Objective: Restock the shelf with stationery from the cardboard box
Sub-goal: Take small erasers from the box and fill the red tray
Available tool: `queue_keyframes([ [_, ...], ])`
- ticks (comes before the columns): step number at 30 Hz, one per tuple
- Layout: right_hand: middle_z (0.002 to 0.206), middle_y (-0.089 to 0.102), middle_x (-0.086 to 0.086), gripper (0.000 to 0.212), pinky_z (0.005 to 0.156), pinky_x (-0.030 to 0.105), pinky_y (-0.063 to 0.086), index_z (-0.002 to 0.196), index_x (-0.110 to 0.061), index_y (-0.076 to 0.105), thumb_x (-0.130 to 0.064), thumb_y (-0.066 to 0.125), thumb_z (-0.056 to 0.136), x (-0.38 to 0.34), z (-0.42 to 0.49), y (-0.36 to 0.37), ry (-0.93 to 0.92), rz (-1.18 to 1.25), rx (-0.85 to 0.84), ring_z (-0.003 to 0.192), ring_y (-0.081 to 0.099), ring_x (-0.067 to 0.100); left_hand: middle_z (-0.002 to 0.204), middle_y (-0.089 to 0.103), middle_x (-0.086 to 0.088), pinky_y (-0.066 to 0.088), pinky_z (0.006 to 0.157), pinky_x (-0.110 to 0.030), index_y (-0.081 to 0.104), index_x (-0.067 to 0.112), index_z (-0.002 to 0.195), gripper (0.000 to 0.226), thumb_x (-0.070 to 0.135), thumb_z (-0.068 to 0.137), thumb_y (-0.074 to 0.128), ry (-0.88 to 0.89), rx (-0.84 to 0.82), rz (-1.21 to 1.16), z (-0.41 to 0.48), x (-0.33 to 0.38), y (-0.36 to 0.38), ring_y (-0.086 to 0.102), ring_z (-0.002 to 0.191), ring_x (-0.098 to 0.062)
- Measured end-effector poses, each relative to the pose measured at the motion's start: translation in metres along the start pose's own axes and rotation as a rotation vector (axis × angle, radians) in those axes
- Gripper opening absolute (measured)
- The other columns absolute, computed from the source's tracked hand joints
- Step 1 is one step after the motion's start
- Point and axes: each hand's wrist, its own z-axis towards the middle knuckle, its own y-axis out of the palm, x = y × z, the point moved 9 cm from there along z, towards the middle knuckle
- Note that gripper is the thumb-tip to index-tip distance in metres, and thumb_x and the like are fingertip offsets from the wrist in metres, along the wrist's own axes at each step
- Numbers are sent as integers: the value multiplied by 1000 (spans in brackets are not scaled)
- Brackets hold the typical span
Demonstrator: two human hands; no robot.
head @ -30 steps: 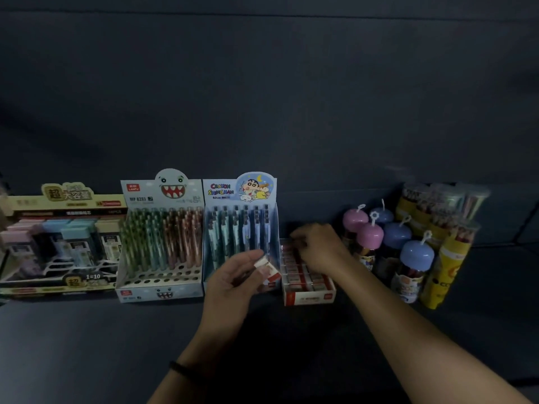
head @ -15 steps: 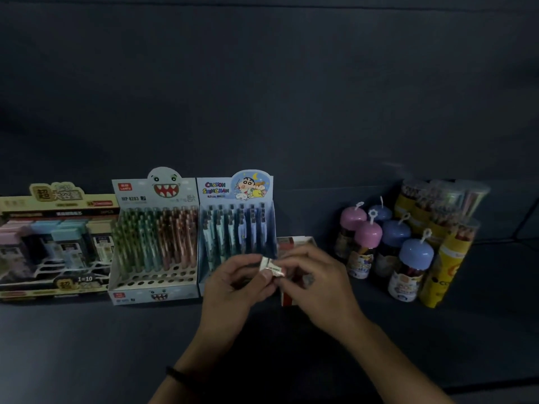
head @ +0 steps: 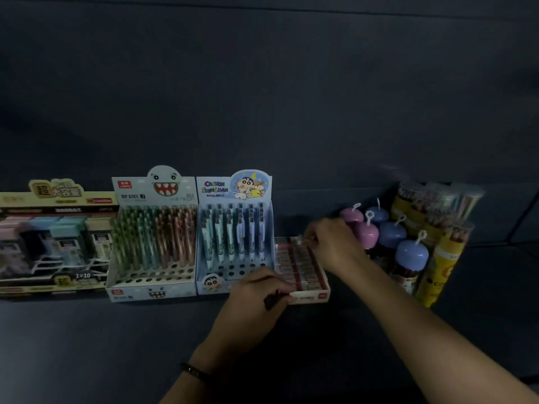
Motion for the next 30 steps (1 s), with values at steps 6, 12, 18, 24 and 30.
queue_keyframes([
  [6,108,72,4,18,85,37,61,102,-17,77,-8,62,97,-8,11,18,-13,-69,-115,92,70,21,108,69,21,54,90,-20,82,28,107,14,22,95,78,-11,-19,3,2,-4,4,65,103,3],
  [12,100,75,2,22,77,36,63,95,-22,80,-13,61,101,-1,12,26,43,-56,-73,81,70,16,105,70,20,54,89,-18,82,27,104,16,17,92,81,-17,-28,-41,2,-2,1,67,100,0],
  [18,100,77,0,22,79,40,63,99,-27,78,-15,60,92,-8,-8,11,48,-16,-73,88,73,22,101,66,22,48,83,-10,79,29,97,22,11,86,86,2,-28,-28,2,1,-3,65,95,3],
  [24,98,72,-10,12,83,27,53,101,-23,77,-20,67,98,-1,-115,-46,34,234,209,91,64,7,100,57,19,43,80,-8,71,26,96,25,3,89,79,135,3,-37,-3,41,-10,59,93,2],
  [30,94,76,-18,7,82,8,46,95,-27,80,-24,74,92,38,-290,-81,351,203,460,88,67,-5,103,62,18,53,77,-26,72,31,103,19,13,95,73,415,-294,-258,-33,147,32,65,93,-6],
])
